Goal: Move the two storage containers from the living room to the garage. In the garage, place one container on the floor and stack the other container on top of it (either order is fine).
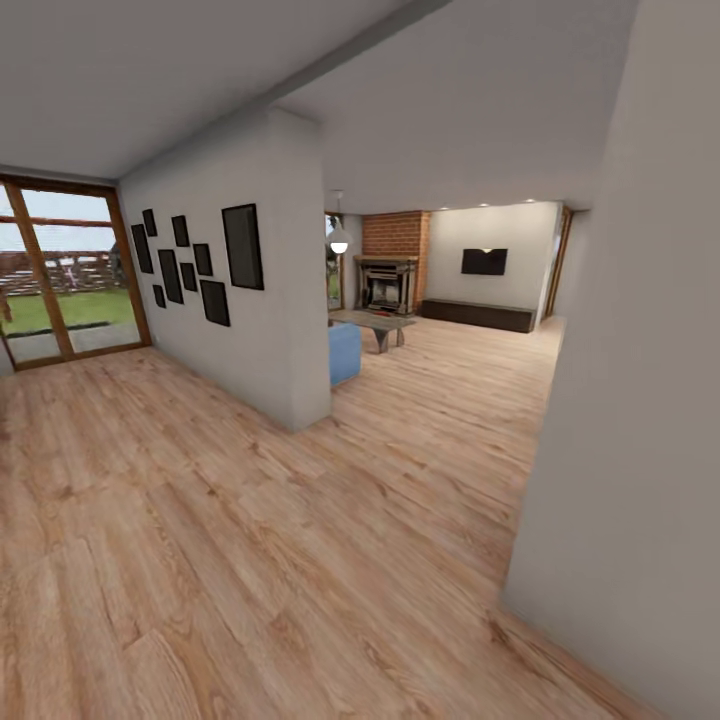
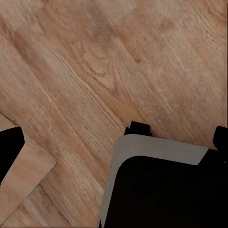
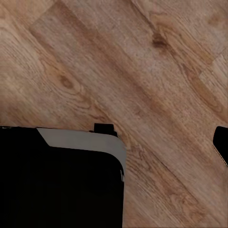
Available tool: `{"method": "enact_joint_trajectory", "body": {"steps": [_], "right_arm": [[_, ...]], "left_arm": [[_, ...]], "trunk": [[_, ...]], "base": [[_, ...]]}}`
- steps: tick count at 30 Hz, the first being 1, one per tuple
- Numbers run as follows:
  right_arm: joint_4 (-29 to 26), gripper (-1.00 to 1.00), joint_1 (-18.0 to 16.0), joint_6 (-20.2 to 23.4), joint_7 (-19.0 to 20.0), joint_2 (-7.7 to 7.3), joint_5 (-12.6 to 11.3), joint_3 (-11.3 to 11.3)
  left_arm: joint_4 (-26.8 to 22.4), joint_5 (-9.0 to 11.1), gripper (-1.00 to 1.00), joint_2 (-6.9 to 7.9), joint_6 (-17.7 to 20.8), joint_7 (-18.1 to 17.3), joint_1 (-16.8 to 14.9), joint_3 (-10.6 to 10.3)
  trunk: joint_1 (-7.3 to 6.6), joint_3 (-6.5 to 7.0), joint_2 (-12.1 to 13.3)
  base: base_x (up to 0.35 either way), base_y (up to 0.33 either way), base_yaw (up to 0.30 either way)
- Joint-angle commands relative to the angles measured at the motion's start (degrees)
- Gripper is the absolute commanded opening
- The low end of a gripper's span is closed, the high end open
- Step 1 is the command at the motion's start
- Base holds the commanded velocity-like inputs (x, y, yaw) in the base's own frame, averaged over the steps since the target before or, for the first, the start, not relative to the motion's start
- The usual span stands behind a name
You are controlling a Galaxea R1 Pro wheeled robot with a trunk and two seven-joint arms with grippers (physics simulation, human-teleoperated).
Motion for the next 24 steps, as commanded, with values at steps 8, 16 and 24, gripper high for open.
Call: {"method": "enact_joint_trajectory", "body": {"steps": [8,16,24], "right_arm": [[0.2,1.0,-0.1,-0.3,-0.1,0.06,-0.3,0.7],[0.2,1.0,-0.1,-0.4,-0.1,0.21,-0.3,0.5],[0.2,1.0,-0.1,-0.4,-0.1,0.13,-0.2,0.6]], "left_arm": [[0.0,0.3,1.0,-0.04,-0.2,0.0,0.0,-0.1],[0.0,0.3,1.0,-0.04,-0.3,0.0,0.0,-0.1],[0.0,0.4,1.0,-0.09,-0.3,0.0,0.0,-0.1]], "trunk": [[0.04,-0.07,0.0],[0.04,-0.07,0.0],[0.04,-0.07,0.0]], "base": [[0.326,0.0,0.006],[0.326,0.0,0.033],[0.326,0.0,0.255]]}}
